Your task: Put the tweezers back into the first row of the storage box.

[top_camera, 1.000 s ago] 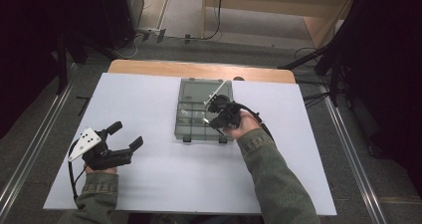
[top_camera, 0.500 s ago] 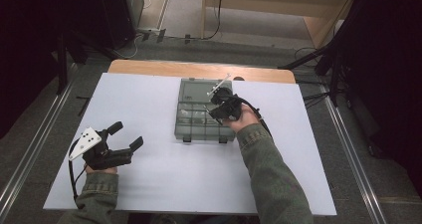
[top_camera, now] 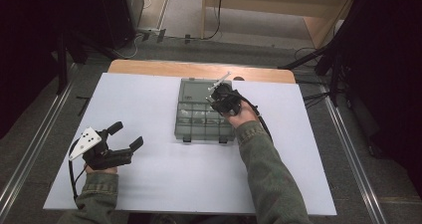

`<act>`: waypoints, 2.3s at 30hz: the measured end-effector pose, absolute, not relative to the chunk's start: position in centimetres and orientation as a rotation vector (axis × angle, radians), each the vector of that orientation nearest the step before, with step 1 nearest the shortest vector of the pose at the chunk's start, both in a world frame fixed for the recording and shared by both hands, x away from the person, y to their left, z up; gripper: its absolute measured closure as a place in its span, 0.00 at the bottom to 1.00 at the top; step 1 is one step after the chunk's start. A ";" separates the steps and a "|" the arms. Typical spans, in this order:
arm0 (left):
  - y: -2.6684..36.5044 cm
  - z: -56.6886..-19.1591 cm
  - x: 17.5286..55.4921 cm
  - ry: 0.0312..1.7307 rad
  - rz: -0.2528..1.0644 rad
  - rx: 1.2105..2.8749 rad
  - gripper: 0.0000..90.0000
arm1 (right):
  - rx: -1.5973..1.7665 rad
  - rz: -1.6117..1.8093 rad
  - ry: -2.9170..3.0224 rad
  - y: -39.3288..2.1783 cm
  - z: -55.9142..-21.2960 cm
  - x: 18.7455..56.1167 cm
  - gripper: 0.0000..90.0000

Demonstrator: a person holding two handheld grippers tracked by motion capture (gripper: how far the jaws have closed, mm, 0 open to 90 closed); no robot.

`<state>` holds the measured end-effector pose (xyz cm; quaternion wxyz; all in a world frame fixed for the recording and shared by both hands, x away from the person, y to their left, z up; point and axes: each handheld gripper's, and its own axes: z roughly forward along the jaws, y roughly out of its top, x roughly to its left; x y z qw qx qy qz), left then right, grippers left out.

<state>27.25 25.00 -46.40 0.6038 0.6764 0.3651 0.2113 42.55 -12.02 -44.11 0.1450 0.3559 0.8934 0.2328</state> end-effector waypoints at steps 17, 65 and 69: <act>25.0 -46.4 27.2 0.844 0.486 1.566 0.06 | 1.017 0.665 2.605 -10.5 -44.8 42.2 0.46; 24.7 -46.5 27.4 0.843 0.472 1.562 0.06 | 1.237 0.860 2.446 -18.6 -44.0 34.6 0.00; 24.6 -46.6 27.5 0.844 0.471 1.561 0.06 | 1.259 0.940 2.382 -19.6 -44.1 33.0 0.00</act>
